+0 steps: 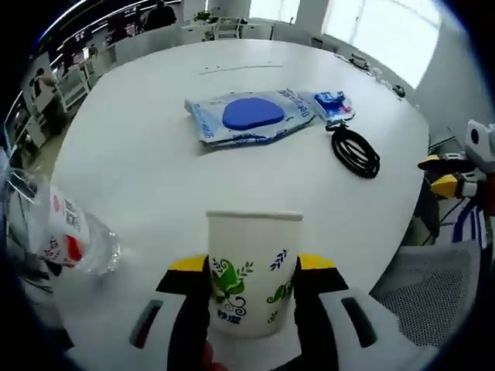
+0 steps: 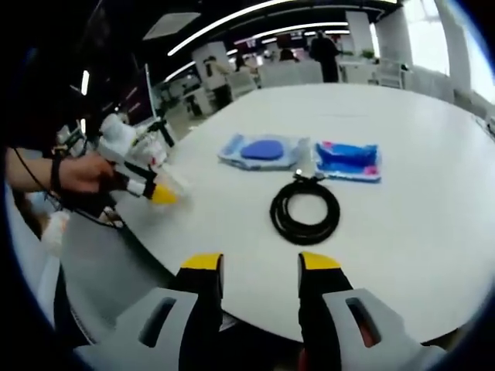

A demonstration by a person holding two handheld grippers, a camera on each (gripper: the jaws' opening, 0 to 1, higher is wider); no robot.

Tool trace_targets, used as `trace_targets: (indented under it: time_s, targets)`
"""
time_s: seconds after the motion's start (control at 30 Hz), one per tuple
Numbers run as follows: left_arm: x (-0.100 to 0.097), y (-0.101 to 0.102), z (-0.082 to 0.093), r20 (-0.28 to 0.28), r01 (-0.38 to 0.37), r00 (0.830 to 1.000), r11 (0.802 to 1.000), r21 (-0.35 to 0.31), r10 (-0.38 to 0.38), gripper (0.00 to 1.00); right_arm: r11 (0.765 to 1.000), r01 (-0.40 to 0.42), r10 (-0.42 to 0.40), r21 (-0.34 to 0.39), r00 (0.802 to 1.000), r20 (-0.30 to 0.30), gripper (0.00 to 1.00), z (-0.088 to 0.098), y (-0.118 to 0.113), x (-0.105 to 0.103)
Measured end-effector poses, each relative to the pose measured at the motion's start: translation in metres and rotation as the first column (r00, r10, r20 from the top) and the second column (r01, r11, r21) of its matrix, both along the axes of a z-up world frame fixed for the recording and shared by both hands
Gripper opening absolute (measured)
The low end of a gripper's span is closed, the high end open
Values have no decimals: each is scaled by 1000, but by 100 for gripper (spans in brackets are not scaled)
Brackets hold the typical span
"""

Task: Arrange the tabletop items into an orderly group along one side of the table until the central work area is clear of visible clutter.

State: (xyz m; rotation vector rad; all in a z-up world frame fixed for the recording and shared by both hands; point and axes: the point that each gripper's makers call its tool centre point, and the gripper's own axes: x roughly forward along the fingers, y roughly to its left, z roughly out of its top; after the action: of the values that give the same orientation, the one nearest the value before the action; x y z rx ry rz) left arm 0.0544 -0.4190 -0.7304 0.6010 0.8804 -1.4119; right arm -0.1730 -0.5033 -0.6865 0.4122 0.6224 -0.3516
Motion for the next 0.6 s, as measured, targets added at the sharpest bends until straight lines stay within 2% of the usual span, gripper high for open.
trace_targets:
  time_s: [0.13,0.33,0.6]
  targets:
    - [-10,1,9,-17,-5,1000,998,-60,4,41,999,-52,52,12,998,25,36,4,8,17]
    - [-27,5,17,-32,2,999,995,-100,-5,41,993,-120,118,24,991,64,35,14,18,41]
    - [-51,3,31,-15,60,998,987,-148,-63,42,967,-252,246,42,962,122,34,30,43,80]
